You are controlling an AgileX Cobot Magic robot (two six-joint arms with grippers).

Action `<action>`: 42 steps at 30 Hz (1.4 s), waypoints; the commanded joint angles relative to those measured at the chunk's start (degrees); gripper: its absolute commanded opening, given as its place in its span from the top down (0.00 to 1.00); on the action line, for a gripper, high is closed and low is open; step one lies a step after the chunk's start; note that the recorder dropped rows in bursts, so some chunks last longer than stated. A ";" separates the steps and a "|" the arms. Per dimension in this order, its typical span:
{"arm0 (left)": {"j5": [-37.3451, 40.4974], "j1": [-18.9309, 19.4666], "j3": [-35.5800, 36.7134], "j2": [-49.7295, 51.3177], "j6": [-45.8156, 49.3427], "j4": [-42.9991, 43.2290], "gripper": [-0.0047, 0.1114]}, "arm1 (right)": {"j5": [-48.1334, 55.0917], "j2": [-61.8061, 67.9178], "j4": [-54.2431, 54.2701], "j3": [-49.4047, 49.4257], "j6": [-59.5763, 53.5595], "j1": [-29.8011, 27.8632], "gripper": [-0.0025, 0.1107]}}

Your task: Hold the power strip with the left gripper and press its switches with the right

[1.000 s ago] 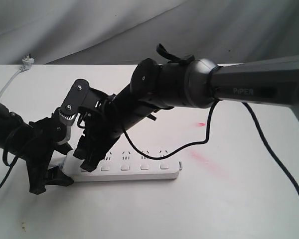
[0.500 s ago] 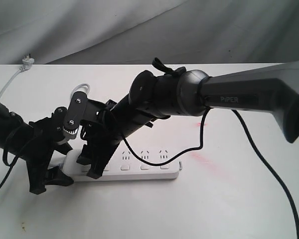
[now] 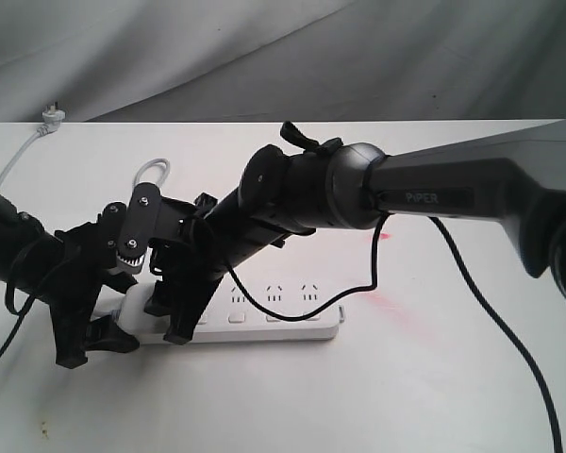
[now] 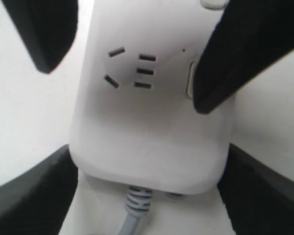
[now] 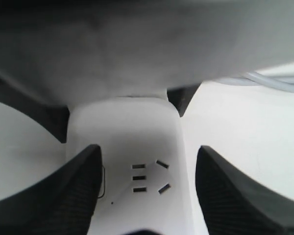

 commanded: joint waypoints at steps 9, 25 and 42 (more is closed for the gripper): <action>-0.74 0.14 -0.29 -0.05 -0.02 -0.76 0.55 | -0.22 -0.09 -0.04 -0.38 -2.69 0.01 0.51; -0.74 0.14 -0.29 -0.05 -0.02 -0.76 0.55 | -0.16 1.04 -0.04 -0.38 -3.99 0.01 0.51; -0.74 0.14 -0.29 -0.05 -0.02 -0.76 0.55 | 1.33 1.80 -0.55 -0.11 -4.26 0.01 0.51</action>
